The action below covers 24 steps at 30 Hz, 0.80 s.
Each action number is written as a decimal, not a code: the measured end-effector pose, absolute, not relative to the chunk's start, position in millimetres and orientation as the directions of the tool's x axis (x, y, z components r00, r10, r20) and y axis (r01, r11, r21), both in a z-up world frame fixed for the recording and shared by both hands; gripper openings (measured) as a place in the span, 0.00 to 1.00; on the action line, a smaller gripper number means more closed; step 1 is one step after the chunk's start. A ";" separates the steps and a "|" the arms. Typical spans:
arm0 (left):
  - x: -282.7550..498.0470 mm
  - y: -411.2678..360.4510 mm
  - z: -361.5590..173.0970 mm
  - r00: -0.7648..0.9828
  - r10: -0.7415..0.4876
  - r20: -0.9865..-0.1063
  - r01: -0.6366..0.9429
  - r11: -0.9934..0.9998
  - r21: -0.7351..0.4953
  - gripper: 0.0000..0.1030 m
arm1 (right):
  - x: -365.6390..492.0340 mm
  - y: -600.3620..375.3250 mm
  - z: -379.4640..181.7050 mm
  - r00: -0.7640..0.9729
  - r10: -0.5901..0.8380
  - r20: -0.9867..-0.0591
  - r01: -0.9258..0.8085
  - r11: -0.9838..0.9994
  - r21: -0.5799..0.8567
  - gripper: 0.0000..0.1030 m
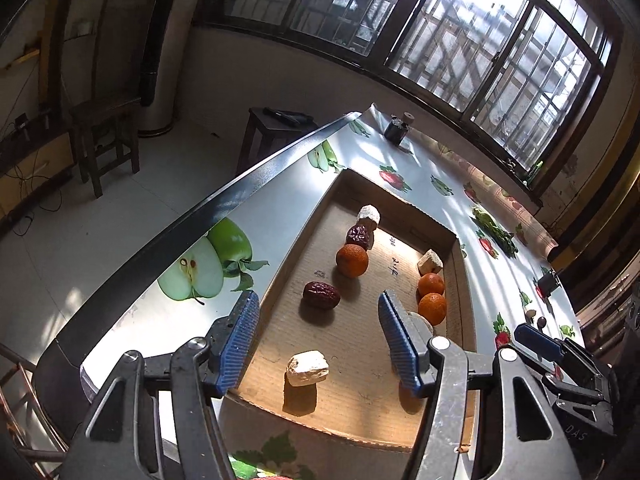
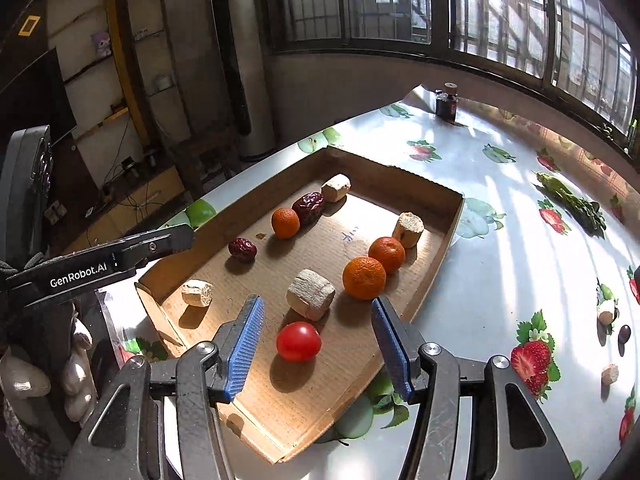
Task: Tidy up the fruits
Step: 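Open the left gripper in the box while the right gripper carries the tomato in, then withdraw both grippers from the box toward the food pile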
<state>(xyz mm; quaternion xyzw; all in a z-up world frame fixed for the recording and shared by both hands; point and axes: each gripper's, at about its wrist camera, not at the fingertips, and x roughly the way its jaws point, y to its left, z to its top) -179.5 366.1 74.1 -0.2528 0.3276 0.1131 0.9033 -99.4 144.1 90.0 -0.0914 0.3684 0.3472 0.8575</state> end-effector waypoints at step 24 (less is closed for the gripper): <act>-145.0 210.2 113.4 0.742 -0.090 -0.664 -0.109 0.962 -0.252 0.64 | -57.8 -209.7 100.9 0.674 0.182 -0.715 -0.042 0.977 0.210 0.63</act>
